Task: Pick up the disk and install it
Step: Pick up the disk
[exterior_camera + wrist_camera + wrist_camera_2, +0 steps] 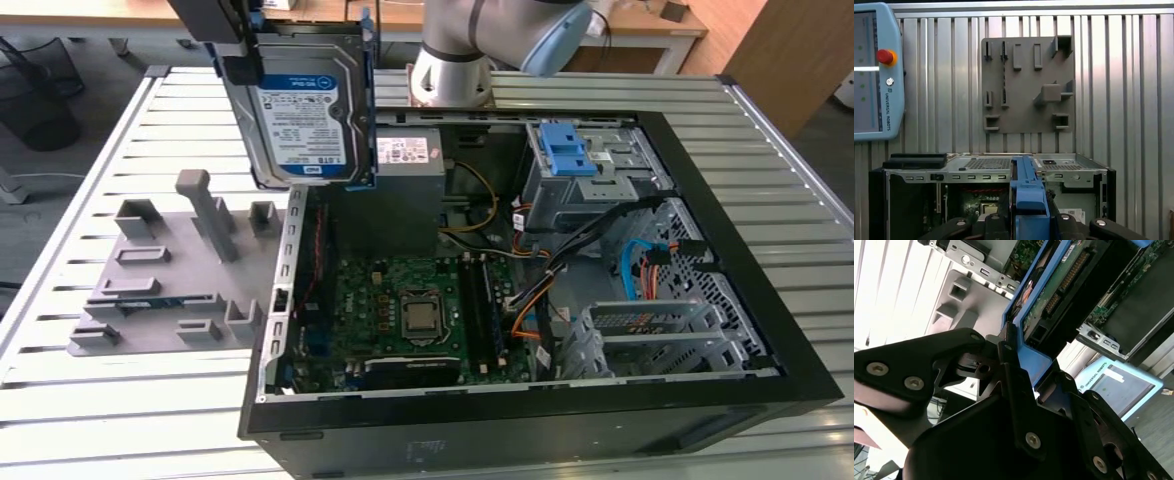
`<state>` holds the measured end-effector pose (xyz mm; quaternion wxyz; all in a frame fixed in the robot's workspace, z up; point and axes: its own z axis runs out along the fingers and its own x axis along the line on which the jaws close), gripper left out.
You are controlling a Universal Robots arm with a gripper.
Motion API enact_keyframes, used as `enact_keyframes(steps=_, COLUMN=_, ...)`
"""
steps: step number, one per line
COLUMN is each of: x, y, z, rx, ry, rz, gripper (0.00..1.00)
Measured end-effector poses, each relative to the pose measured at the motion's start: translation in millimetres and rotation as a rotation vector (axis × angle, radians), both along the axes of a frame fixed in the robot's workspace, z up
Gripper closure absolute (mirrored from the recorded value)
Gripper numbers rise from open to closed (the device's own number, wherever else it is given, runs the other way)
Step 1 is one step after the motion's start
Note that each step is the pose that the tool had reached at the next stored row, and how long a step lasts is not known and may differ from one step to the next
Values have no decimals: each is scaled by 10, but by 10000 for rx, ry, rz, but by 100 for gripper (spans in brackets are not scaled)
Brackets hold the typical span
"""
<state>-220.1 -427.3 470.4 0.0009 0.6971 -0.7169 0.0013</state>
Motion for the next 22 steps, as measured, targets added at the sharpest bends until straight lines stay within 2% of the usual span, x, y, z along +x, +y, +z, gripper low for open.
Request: enact_keyframes(steps=22, x=308, y=-130, z=-2, rx=0, ry=0, rz=-46, gripper=64)
